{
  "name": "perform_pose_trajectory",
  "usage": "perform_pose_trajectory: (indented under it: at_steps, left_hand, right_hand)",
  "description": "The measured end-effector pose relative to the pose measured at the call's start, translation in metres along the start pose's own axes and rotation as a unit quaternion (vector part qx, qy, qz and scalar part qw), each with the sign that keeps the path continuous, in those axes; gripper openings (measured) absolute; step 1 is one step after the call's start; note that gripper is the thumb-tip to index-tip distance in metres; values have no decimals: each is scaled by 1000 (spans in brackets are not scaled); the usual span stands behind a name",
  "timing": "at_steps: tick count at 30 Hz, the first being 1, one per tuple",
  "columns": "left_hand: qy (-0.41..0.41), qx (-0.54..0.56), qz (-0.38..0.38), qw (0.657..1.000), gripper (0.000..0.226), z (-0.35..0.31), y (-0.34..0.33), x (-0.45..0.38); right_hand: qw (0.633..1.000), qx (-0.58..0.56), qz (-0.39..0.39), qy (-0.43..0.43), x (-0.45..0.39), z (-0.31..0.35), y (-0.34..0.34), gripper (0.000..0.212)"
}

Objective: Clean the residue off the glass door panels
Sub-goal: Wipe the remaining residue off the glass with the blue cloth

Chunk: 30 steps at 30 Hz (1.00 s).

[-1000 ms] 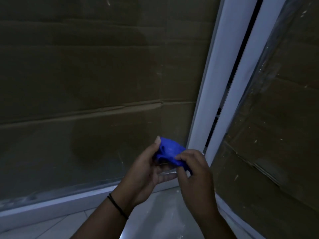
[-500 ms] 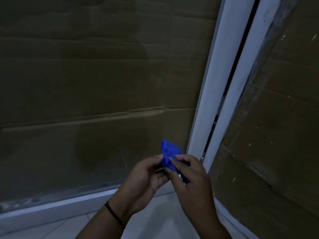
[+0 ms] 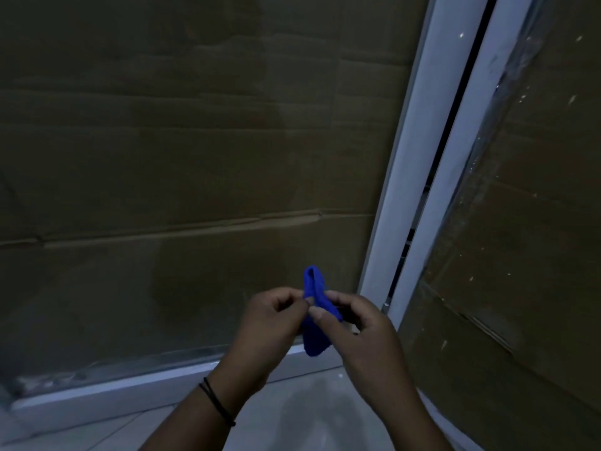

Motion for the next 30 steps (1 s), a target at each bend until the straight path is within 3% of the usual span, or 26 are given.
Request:
perform_pose_trajectory:
  at_steps: [1,4,8,13,16,20,23,26,30]
  left_hand:
    - [0,-5,1,1000,23,-2,2,1]
    - [37,55,-25,997,28,-8,14,1]
    - [136,246,-24,959,15,-15,33,-3]
    - [235,352,122,898,51,-19,39,7]
    - [228,363,170,887,54,-16,34,14]
    - [200,370,132,898,56,-12,33,13]
    - [197,360,141,901,52,-18,29,14]
    - [186,366,96,907,43,-18,25,12]
    - [154,386,69,907,39,-14,21,9]
  right_hand:
    - [999,20,-24,11,0,2,-1,8]
    - [993,-74,-73,-64,-4,1,3,19]
    - [958,-238,-10,-158,-12,5,14,18]
    - [927,-322,29,-188,-18,14,13,15]
    - [912,-350,44,-211,-20,12,13,21]
    - [932,-288,19,-218,-20,2,14,16]
    - [977,-89,-44,-188,-17,-5,10,12]
    - [989,40,-115,-82,-12,0,8,1]
    - [999,27,2,-33,-4,16,-6,19]
Point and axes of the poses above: each hand's wrist, its own x-axis away from the middle knuckle, its own y-axis out of the back of the hand, z = x × y, the point moved 2 cm from there along -x, towards the middle knuckle, and after that the axes turned 9 degrees about x, right-handed, at the moved point
